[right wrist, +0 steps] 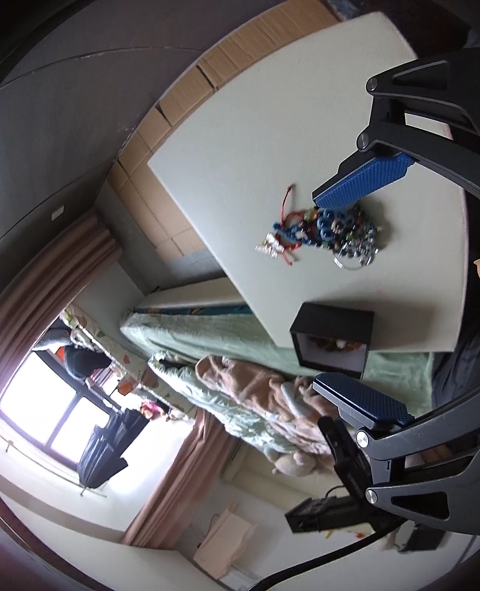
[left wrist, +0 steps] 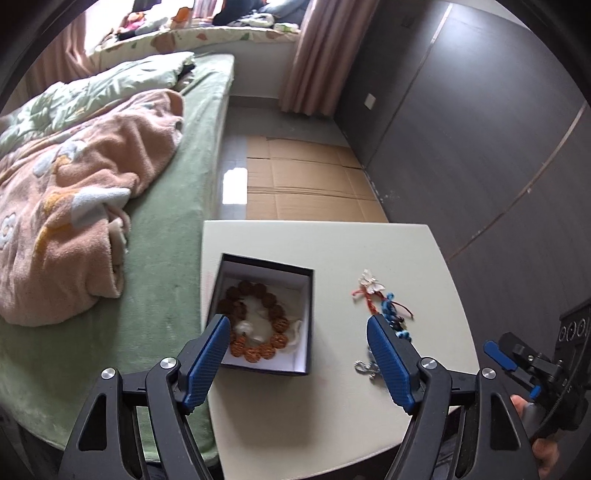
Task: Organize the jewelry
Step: 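Move the left gripper back to the jewelry pile, then grasp the dark bead bracelet with the left gripper and lift it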
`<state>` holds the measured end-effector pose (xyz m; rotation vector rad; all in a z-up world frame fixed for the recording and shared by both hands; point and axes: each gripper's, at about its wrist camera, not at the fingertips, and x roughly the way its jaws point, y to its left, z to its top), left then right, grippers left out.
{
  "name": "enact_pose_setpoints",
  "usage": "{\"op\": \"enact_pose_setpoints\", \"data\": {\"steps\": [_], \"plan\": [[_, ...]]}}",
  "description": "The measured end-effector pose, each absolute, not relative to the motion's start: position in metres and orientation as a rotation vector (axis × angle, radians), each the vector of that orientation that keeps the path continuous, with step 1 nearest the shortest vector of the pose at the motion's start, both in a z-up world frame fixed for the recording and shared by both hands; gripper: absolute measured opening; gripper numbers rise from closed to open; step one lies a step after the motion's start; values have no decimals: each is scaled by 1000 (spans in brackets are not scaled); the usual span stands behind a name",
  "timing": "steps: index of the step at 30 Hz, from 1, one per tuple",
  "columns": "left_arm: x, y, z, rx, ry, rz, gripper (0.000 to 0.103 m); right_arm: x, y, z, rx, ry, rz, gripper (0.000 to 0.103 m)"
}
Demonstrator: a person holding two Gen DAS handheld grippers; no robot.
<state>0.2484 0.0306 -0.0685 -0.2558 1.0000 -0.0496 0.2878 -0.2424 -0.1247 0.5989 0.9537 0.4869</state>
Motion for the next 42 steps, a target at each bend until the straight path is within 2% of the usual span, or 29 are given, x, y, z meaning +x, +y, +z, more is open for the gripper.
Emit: {"op": "enact_pose_setpoints", "data": {"steps": [8, 10, 15, 17, 21, 22, 24, 37, 38, 40, 42], "plan": [[252, -20, -76, -198, 1027, -166, 77, 279, -256, -132, 533, 1017, 394, 91], [257, -32, -83, -187, 1037, -191, 71, 280, -263, -137, 545, 1034, 387, 90], [272, -58, -105, -167, 1100, -230, 47, 281, -280, -143, 575, 1039, 385, 80], [278, -68, -114, -161, 1124, -242, 43, 282, -284, -148, 572, 1043, 375, 78], [289, -82, -131, -157, 1154, -265, 41, 287, -293, -160, 574, 1069, 367, 69], [292, -85, -135, -154, 1160, -266, 40, 289, -295, -162, 582, 1076, 366, 69], [297, -91, -144, -153, 1179, -267, 31, 290, -300, -163, 598, 1070, 373, 69], [318, -99, -192, -168, 1266, -278, 24, 308, -308, -185, 641, 1117, 326, 69], [320, -97, -195, -184, 1268, -283, 21, 309, -306, -186, 646, 1122, 328, 69], [320, -93, -196, -214, 1262, -308, 8, 311, -303, -187, 644, 1124, 333, 69], [319, -91, -194, -213, 1252, -317, 8, 312, -299, -188, 634, 1133, 333, 69]]}}
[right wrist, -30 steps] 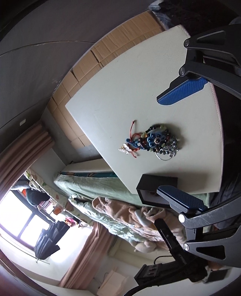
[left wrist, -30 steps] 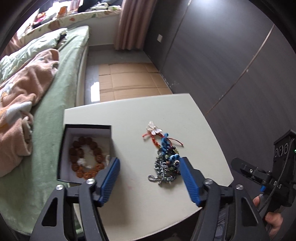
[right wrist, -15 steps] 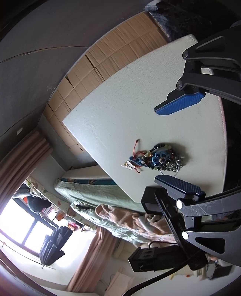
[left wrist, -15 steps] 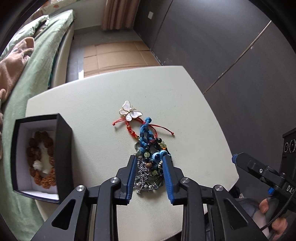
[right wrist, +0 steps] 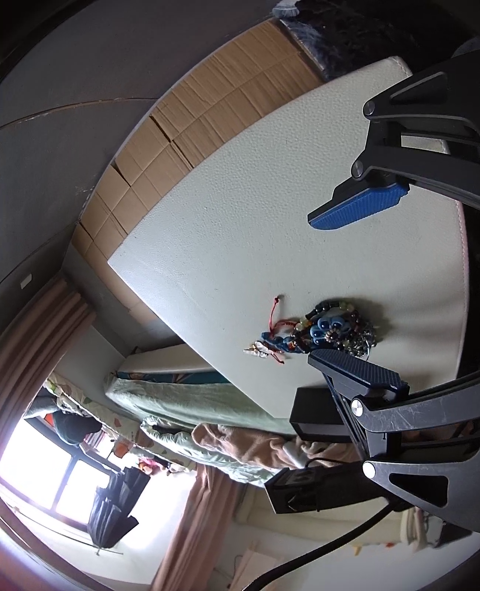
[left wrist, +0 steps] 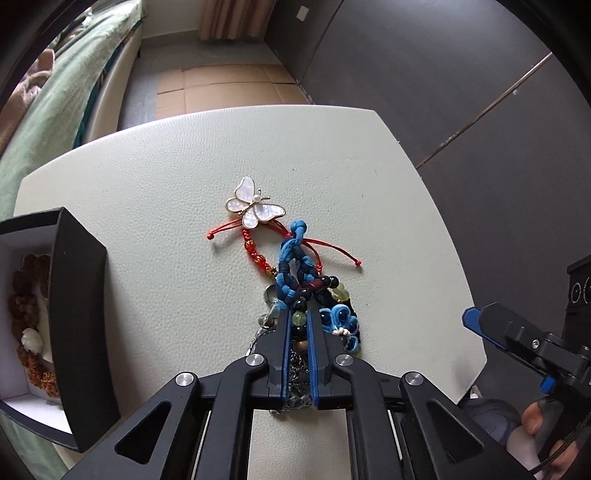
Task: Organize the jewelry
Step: 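Grasp the dark bead bracelet with the left gripper and lift it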
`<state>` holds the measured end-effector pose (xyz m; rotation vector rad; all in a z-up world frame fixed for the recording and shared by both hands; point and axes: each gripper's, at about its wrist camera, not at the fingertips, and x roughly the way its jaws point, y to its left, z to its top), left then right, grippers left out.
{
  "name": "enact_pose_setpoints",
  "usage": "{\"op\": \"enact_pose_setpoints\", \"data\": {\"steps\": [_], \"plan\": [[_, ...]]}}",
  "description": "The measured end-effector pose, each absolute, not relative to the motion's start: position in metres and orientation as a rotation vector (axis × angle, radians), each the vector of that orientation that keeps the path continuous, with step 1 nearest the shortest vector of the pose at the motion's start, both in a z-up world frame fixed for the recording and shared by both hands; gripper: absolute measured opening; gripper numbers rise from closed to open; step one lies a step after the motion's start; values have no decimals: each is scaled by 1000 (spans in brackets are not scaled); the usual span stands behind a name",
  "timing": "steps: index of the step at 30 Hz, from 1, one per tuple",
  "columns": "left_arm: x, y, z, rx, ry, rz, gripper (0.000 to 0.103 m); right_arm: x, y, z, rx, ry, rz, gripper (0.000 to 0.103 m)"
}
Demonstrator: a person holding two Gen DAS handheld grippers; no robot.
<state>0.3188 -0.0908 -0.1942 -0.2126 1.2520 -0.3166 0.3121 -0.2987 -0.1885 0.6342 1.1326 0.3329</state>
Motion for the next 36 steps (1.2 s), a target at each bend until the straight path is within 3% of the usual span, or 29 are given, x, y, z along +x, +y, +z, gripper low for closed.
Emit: {"op": "enact_pose_setpoints", "data": {"steps": [13, 15, 17, 36], "plan": [[302, -75, -148, -376, 1158, -499, 8, 318, -282, -188, 604, 1112, 335, 68], [299, -67, -139, -395, 1130, -497, 8, 320, -279, -190, 605, 1119, 333, 59], [295, -57, -130, -418, 1110, -499, 8, 322, -273, -193, 598, 1137, 345, 57], [280, 31, -90, -504, 937, -363, 8, 335, -201, -212, 326, 1248, 347, 57]]}}
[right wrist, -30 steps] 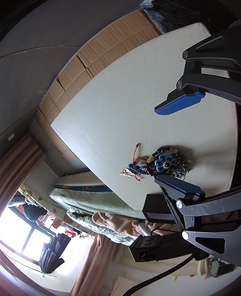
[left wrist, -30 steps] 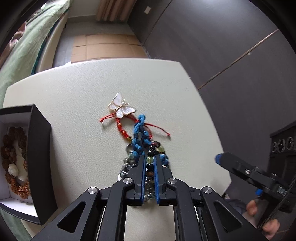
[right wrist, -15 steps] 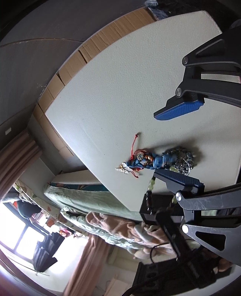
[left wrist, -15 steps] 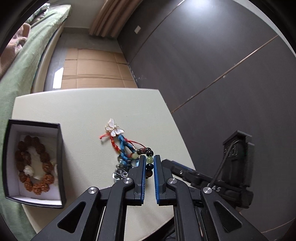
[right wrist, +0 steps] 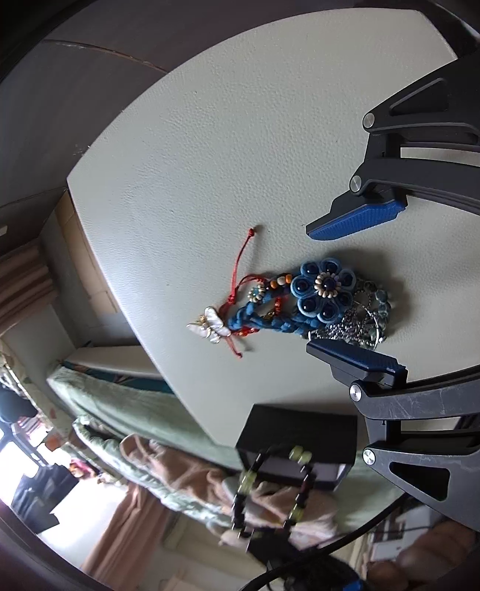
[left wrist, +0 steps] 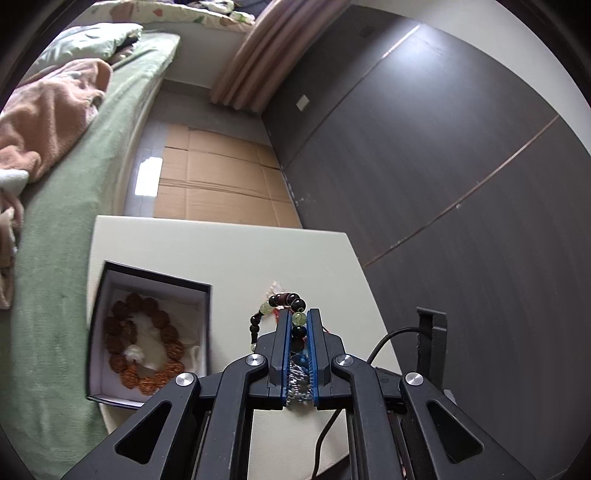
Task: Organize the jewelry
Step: 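Grasp the dark bead bracelet with the left gripper and lift it, then drop the dark bracelet into the box with the left gripper while the right grasps the blue flower bracelet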
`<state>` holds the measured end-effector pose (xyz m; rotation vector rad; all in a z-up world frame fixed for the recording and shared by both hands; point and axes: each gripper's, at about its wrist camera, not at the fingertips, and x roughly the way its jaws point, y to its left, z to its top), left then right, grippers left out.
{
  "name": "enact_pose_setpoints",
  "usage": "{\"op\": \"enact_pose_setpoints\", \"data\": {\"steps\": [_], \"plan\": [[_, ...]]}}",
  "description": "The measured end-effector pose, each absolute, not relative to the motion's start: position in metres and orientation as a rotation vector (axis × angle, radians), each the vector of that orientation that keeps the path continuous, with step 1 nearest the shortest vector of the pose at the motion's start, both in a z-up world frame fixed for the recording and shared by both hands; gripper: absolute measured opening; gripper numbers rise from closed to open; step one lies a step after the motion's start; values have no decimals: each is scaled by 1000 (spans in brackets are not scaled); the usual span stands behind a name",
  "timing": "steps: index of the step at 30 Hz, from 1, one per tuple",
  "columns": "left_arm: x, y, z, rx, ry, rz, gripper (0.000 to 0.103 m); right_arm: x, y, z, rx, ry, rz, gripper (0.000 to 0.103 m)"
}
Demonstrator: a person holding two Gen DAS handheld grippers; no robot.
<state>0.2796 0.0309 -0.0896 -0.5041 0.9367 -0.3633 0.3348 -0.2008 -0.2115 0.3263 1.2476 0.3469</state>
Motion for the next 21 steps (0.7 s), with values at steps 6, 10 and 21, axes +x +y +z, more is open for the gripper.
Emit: {"op": "enact_pose_setpoints", "data": {"steps": [6, 10, 21], "plan": [[275, 63, -88, -520, 900, -285, 8, 336, -183, -216, 232, 1256, 330, 34], [277, 81, -96, -545, 918, -215, 8, 332, -188, -216, 255, 1256, 329, 28], [272, 99, -104, -594, 923, -116, 73, 321, -219, -178, 477, 1103, 435, 27]]}}
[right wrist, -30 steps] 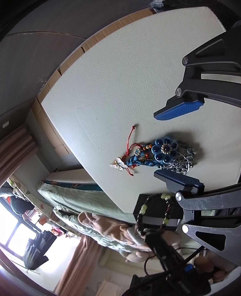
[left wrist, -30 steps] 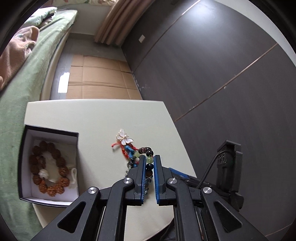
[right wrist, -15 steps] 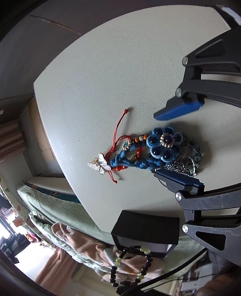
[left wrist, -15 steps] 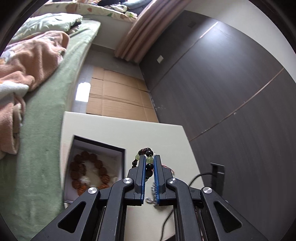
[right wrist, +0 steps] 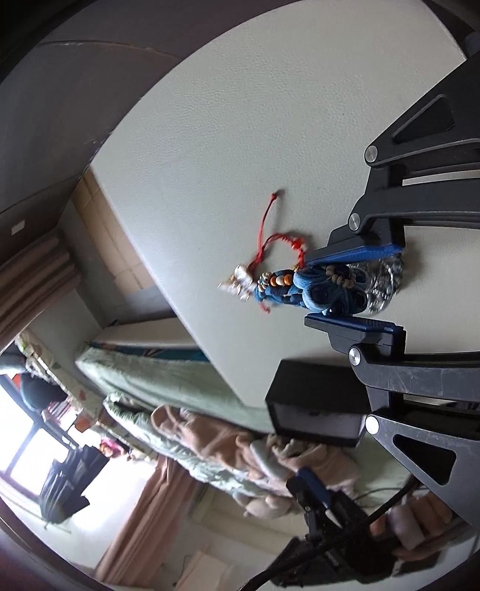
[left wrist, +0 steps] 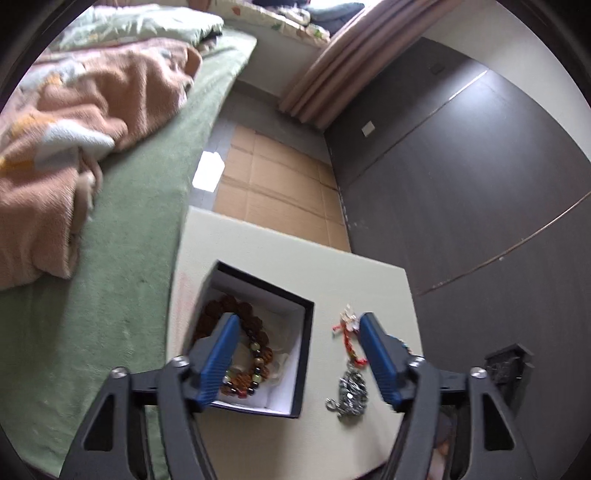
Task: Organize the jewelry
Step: 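Drop the dark bracelet into the box with the left gripper while the right grasps the blue flower bracelet, then lower the blue flower bracelet into the box and open the right gripper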
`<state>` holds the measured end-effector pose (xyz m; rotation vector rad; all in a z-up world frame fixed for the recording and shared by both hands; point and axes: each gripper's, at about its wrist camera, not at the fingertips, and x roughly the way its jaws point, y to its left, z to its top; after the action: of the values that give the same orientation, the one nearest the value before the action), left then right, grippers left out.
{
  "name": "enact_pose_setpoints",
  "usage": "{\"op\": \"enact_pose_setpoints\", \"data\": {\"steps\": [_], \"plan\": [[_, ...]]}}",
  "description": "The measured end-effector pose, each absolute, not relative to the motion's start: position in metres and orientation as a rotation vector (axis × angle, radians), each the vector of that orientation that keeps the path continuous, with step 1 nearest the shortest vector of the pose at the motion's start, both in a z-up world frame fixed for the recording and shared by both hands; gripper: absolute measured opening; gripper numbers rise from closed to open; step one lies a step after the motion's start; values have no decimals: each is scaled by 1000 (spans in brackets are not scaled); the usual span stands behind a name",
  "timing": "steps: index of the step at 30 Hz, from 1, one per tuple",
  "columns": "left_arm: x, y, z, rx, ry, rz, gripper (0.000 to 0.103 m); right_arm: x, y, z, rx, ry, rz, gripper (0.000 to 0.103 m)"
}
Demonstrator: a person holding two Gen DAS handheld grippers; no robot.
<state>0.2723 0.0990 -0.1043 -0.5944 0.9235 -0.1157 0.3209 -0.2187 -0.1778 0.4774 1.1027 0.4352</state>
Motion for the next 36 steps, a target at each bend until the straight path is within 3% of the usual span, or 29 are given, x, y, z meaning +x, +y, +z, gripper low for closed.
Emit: {"op": "enact_pose_setpoints", "data": {"steps": [7, 22, 24, 26, 28, 30, 36], "plan": [[260, 112, -101, -590, 891, -65, 74, 316, -188, -142, 459, 1027, 560, 27], [244, 154, -109, -676, 849, 51, 77, 330, -71, -116, 337, 1059, 788, 28], [245, 152, -110, -665, 856, 45, 78, 336, -56, -122, 295, 1105, 768, 40], [247, 149, -110, -655, 863, 40, 78, 340, -55, -126, 303, 1133, 760, 40], [248, 144, -110, -637, 867, 36, 78, 344, -61, -118, 327, 1133, 767, 47], [249, 138, -110, -618, 870, 24, 78, 345, -75, -103, 322, 1097, 726, 65], [251, 114, -110, -531, 888, 0, 78, 333, -136, -83, 392, 1019, 643, 69]]}}
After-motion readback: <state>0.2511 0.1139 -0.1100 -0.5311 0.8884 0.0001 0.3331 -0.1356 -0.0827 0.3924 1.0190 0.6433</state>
